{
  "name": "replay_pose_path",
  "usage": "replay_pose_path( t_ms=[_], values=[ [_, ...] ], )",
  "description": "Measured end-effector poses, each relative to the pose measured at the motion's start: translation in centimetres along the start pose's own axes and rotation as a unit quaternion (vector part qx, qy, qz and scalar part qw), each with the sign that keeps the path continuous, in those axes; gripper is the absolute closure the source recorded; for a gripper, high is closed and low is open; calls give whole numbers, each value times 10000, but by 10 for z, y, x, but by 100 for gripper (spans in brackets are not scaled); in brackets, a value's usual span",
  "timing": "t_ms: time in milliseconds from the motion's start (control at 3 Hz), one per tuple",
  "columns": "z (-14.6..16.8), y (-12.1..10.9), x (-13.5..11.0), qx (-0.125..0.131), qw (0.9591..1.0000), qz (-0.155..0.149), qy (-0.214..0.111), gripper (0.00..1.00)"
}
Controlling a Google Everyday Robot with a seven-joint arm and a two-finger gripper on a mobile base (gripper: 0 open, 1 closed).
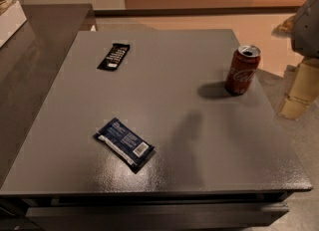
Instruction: Move coke can near rxbar blueberry
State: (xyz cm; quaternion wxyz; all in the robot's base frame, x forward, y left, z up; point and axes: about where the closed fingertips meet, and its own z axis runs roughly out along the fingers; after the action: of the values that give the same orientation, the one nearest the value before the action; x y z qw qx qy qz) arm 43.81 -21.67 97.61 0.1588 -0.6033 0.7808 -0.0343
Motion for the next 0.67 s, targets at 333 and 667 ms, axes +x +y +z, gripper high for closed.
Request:
replay_pose_path(
  t_ms=[333,667],
  values=[
    [0,0,0,0,10000,0,0,0],
    [6,-32,-5,197,9979,387,-485,0]
  ],
)
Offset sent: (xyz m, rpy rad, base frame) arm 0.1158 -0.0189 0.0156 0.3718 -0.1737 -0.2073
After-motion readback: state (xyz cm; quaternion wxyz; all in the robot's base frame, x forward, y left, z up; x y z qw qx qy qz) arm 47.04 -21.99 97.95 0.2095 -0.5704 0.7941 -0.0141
